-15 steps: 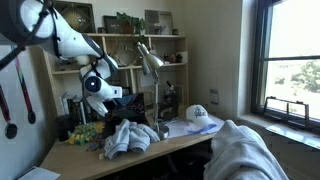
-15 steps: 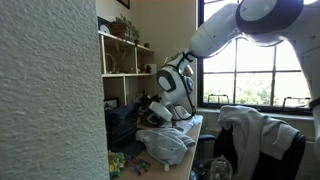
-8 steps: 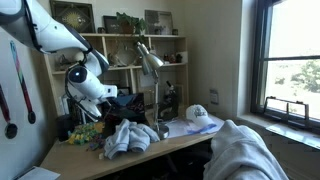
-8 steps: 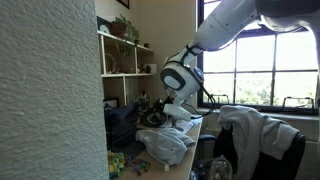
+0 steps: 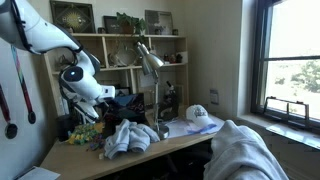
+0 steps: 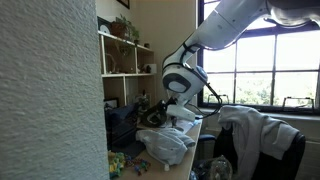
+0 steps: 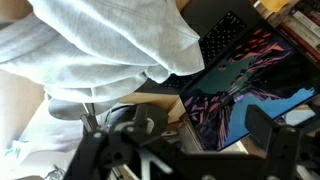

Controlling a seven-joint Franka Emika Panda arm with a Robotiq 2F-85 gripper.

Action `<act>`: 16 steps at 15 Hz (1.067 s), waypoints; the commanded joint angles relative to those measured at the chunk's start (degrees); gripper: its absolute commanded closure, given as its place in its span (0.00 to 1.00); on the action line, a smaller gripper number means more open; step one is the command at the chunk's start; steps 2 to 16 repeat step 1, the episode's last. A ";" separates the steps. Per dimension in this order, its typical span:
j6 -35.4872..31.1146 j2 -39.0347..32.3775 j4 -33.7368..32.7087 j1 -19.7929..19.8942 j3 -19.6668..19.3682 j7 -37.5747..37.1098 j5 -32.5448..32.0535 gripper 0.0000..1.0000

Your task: Open the laptop

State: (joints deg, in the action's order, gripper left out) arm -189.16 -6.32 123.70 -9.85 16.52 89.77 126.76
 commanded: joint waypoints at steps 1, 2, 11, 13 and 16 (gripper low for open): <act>0.59 0.64 2.27 -2.13 -1.18 -10.37 -9.36 0.00; 0.59 0.64 2.27 -2.13 -1.18 -10.37 -9.36 0.00; 0.59 0.64 2.27 -2.13 -1.18 -10.37 -9.36 0.00; 0.59 0.64 2.27 -2.13 -1.18 -10.37 -9.36 0.00; 0.59 0.64 2.27 -2.13 -1.18 -10.37 -9.36 0.00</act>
